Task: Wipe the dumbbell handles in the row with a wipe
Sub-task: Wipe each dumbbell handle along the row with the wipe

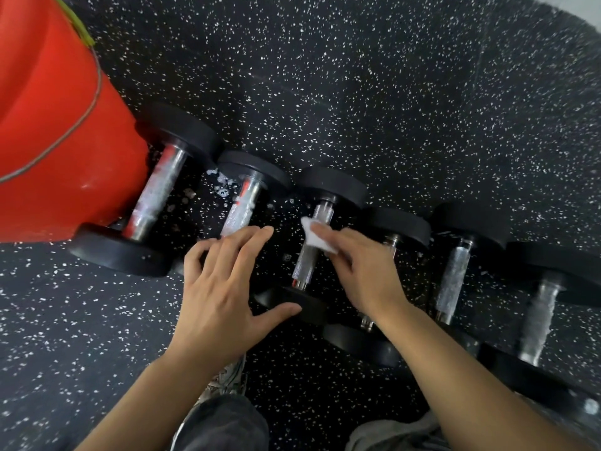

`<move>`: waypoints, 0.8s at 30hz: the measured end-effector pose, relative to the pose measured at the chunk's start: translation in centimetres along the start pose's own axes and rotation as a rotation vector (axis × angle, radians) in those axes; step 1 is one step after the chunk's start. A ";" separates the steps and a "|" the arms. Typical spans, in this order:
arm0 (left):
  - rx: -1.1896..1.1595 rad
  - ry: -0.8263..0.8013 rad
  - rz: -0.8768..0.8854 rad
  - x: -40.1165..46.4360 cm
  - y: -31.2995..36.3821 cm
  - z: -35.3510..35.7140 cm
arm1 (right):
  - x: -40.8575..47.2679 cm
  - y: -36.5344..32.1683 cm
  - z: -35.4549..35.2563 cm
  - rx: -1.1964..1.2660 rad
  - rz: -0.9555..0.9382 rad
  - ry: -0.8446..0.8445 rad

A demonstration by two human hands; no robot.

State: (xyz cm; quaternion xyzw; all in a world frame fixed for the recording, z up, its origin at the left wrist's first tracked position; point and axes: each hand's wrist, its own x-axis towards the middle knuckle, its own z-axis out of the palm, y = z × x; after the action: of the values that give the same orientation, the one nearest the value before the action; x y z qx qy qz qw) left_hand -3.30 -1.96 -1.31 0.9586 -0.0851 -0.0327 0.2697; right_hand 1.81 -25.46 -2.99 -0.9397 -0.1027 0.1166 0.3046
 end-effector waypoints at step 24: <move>0.004 -0.001 0.011 -0.1 0.0 0.0 | -2.0 -0.5 -0.8 0.064 -0.059 -0.007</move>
State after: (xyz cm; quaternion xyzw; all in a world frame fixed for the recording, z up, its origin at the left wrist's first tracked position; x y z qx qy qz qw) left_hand -3.37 -1.99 -1.32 0.9587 -0.0904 -0.0317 0.2678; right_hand 0.03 -26.01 -1.75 -0.9255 -0.1279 0.1141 0.3376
